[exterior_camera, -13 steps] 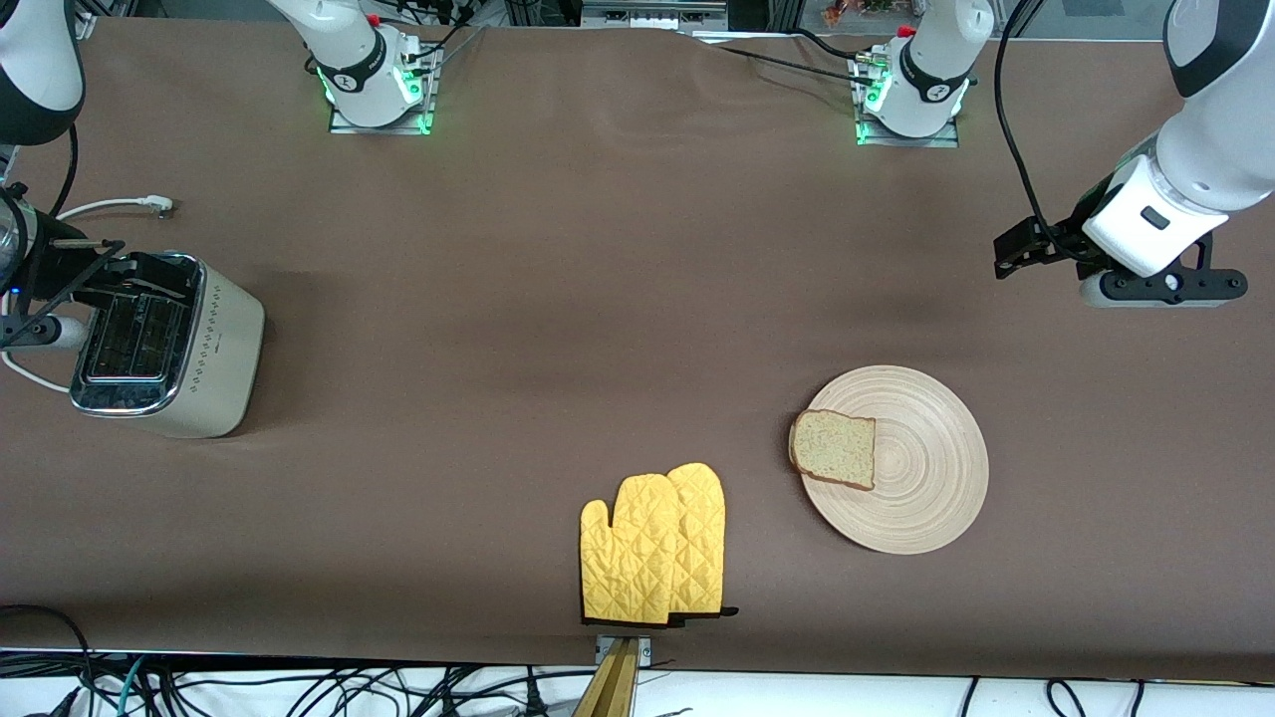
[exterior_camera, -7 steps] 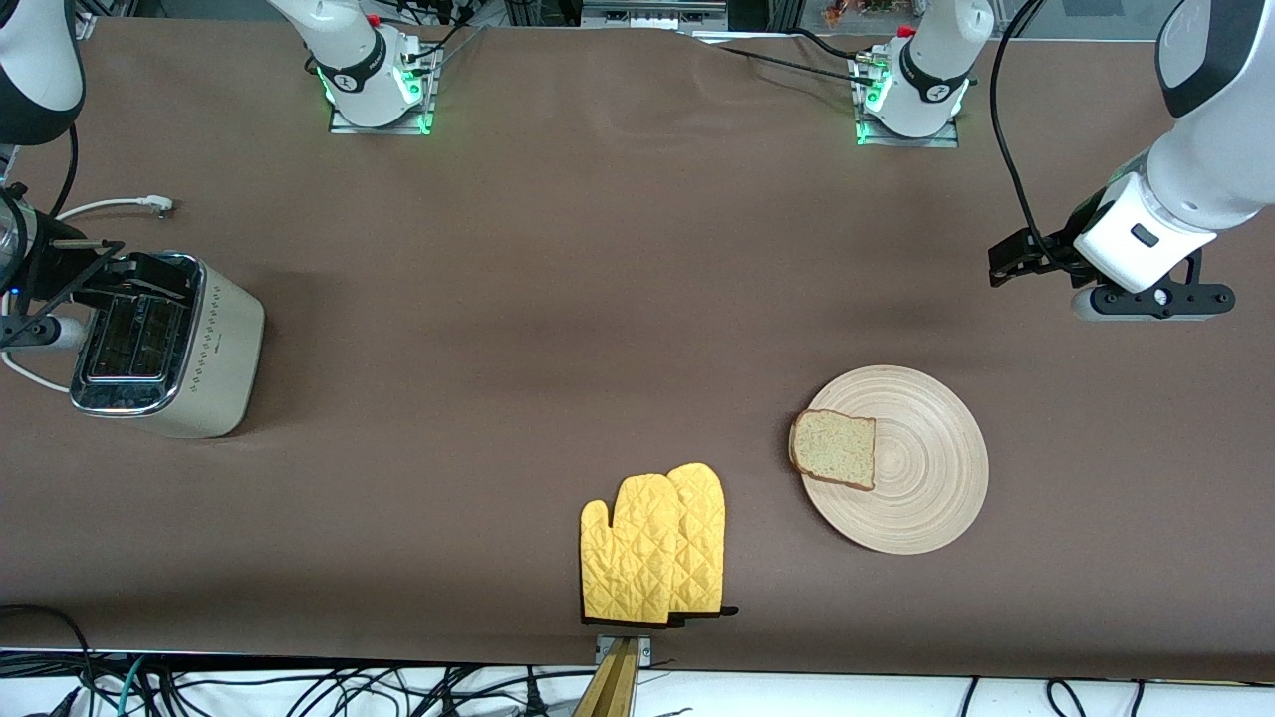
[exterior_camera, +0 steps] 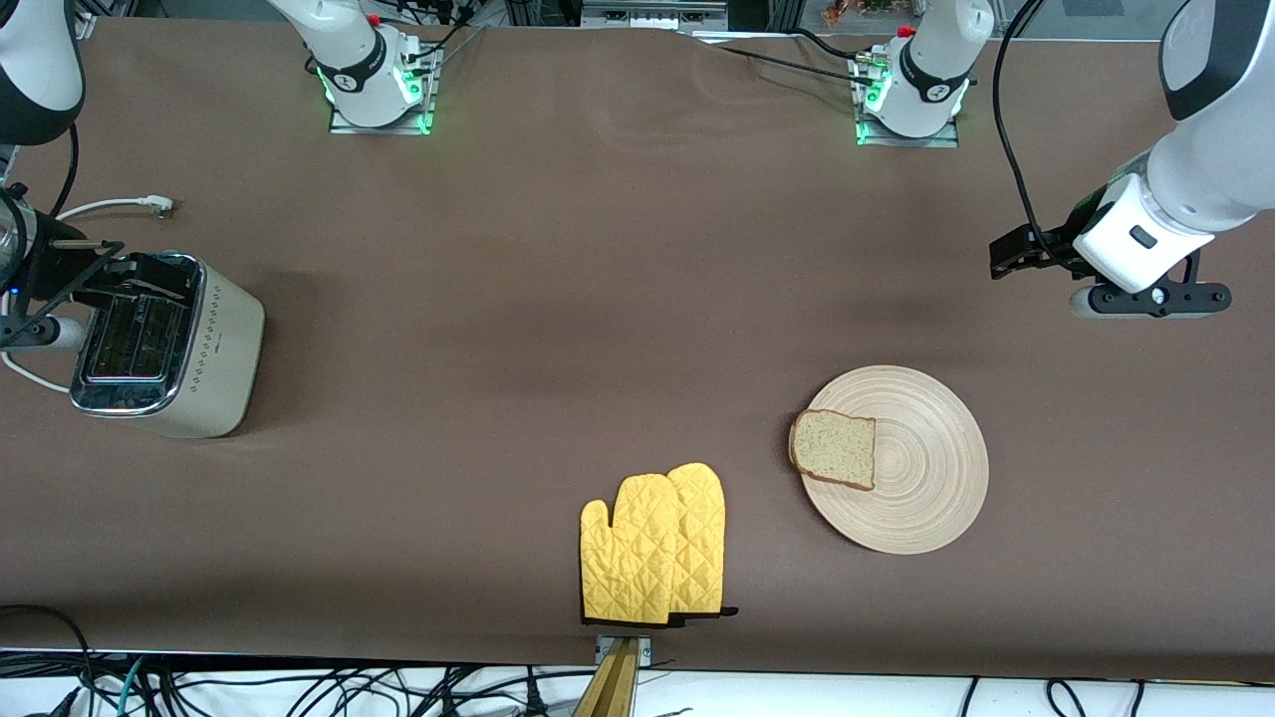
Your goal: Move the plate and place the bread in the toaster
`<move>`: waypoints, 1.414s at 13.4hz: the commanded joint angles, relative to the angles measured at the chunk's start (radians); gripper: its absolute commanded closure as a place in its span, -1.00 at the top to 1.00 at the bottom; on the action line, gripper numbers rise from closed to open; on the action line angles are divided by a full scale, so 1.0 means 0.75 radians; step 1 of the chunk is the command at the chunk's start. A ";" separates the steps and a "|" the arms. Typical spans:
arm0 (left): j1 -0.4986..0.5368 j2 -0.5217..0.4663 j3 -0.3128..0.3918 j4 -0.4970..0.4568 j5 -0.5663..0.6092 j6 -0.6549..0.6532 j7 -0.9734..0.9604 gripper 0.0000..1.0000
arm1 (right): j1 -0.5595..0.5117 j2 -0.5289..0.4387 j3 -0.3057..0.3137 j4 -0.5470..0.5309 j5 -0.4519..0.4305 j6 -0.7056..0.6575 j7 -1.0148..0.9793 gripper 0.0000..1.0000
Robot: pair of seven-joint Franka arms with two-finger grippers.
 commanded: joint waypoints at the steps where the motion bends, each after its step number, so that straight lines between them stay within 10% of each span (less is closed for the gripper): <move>1: 0.007 0.015 -0.003 0.047 -0.035 -0.050 -0.005 1.00 | -0.003 0.004 0.001 0.016 0.002 -0.001 0.016 1.00; 19: 0.162 0.211 0.008 0.075 -0.202 -0.042 -0.017 1.00 | -0.003 0.004 0.001 0.016 0.002 -0.001 0.003 1.00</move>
